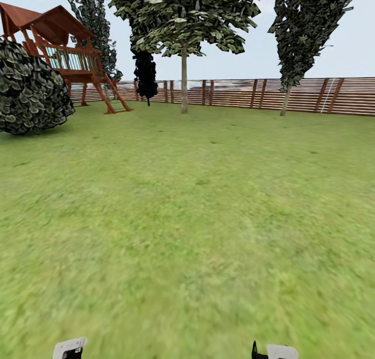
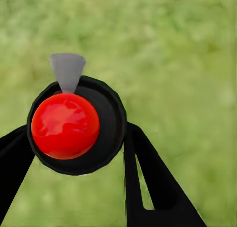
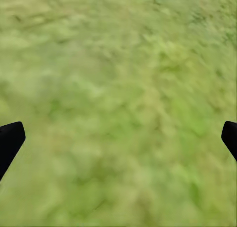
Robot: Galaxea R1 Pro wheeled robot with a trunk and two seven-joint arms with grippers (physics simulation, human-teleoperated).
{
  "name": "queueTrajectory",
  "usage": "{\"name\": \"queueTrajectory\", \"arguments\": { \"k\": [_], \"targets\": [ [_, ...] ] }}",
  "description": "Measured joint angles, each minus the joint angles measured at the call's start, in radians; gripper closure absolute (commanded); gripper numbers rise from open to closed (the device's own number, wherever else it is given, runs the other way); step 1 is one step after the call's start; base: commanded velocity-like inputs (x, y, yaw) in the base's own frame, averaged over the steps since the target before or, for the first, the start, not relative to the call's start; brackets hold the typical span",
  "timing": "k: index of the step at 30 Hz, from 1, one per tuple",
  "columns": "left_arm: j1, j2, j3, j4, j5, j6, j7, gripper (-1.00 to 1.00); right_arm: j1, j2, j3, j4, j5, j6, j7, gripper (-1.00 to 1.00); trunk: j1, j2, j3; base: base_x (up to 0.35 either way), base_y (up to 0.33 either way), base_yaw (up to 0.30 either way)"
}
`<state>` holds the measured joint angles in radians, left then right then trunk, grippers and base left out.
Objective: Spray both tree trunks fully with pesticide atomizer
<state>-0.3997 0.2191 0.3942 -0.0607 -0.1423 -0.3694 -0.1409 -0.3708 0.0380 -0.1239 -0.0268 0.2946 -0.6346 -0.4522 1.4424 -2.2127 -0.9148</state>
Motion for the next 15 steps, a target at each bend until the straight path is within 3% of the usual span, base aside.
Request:
{"name": "queueTrajectory", "arguments": {
  "k": [15],
  "targets": [
    [0.000, 0.000, 0.000, 0.000, 0.000, 0.000, 0.000, 1.00, 0.000, 0.000, 0.000, 0.000, 0.000, 0.000, 0.000, -1.00, 0.000, 0.000, 0.000, 0.338, 0.000, 0.000]
  ]
}}
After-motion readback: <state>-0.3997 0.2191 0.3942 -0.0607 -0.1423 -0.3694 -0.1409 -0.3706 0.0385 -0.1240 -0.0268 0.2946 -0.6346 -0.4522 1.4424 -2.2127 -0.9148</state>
